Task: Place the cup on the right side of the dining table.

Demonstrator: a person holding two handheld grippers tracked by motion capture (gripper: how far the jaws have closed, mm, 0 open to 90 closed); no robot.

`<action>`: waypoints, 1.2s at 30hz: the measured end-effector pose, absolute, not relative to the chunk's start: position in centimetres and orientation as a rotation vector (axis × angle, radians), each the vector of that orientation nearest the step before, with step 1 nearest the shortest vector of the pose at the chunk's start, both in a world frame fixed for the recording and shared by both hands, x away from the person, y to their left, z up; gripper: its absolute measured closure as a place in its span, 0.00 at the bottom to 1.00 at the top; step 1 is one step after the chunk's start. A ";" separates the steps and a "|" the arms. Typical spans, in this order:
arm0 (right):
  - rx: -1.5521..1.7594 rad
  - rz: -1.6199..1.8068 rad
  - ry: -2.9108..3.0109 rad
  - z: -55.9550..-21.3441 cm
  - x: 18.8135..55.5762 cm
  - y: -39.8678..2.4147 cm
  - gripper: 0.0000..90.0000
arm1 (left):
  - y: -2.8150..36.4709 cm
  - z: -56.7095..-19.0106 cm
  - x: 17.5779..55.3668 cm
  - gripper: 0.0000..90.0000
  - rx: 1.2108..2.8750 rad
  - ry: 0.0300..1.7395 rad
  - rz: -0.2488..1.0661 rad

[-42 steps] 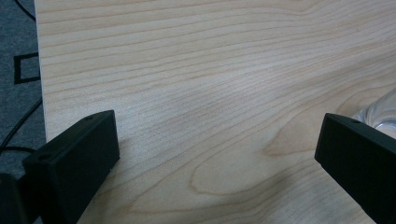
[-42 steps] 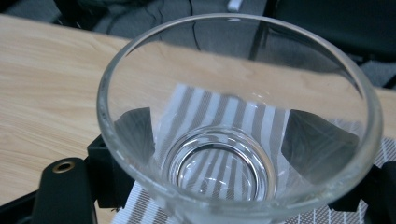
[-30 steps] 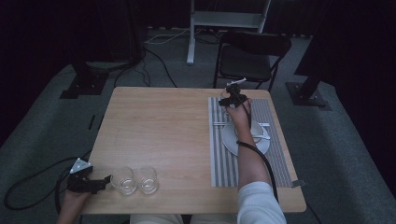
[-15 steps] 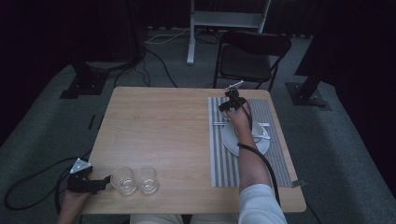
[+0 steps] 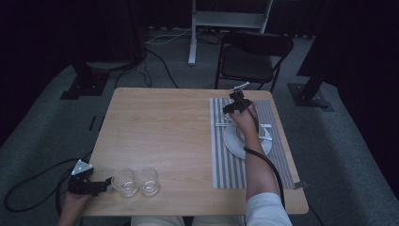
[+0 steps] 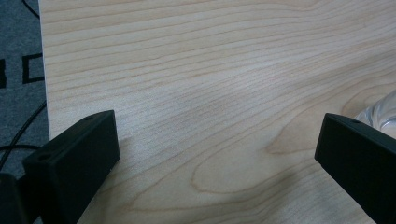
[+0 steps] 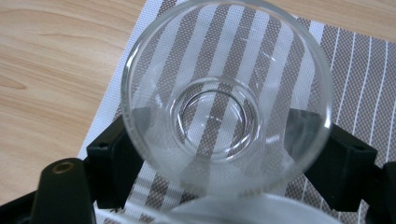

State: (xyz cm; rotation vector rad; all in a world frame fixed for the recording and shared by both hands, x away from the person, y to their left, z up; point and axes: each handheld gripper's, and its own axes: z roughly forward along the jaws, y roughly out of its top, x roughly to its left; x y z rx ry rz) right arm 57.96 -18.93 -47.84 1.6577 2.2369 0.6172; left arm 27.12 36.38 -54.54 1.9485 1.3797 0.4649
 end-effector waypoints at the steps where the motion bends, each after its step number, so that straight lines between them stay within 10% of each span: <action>1: 1.655 0.624 2.235 -47.7 57.8 -19.0 0.23 | 36.4 -54.5 27.1 0.00 1.949 1.380 0.465; 36: 1.538 1.006 2.113 -45.9 50.7 -21.7 0.13 | 36.2 -54.5 27.1 0.00 1.964 1.383 0.481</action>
